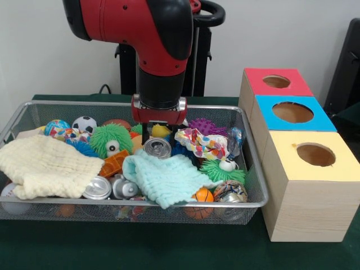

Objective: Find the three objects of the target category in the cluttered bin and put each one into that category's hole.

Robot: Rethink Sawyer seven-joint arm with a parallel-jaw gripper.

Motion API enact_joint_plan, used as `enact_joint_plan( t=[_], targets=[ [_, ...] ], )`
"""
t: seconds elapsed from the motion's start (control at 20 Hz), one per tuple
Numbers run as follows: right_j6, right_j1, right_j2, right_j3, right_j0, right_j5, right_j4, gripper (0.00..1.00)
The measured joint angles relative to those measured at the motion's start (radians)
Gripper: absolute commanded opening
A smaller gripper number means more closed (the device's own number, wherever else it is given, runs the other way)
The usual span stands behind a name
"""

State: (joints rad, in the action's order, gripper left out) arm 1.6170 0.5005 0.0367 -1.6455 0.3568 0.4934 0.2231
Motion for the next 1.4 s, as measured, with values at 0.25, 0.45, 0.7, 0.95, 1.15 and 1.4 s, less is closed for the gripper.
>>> enact_joint_plan(
  t=[0.25, 0.45, 0.7, 0.95, 1.15, 1.4],
  targets=[
    [0.000, 0.000, 0.000, 0.000, 0.000, 0.000, 0.000, 1.00],
    [0.000, -0.001, 0.000, 0.000, 0.000, 0.000, 0.000, 1.00],
    [0.000, -0.003, 0.000, 0.000, 0.000, 0.000, 0.000, 1.00],
    [0.000, -0.006, 0.000, 0.000, 0.000, -0.015, 0.000, 1.00],
    [0.000, -0.010, 0.000, -0.001, 0.000, -0.034, 0.000, 1.00],
    [0.000, -0.022, -0.002, -0.001, -0.004, -0.063, 0.000, 1.00]
  ],
)
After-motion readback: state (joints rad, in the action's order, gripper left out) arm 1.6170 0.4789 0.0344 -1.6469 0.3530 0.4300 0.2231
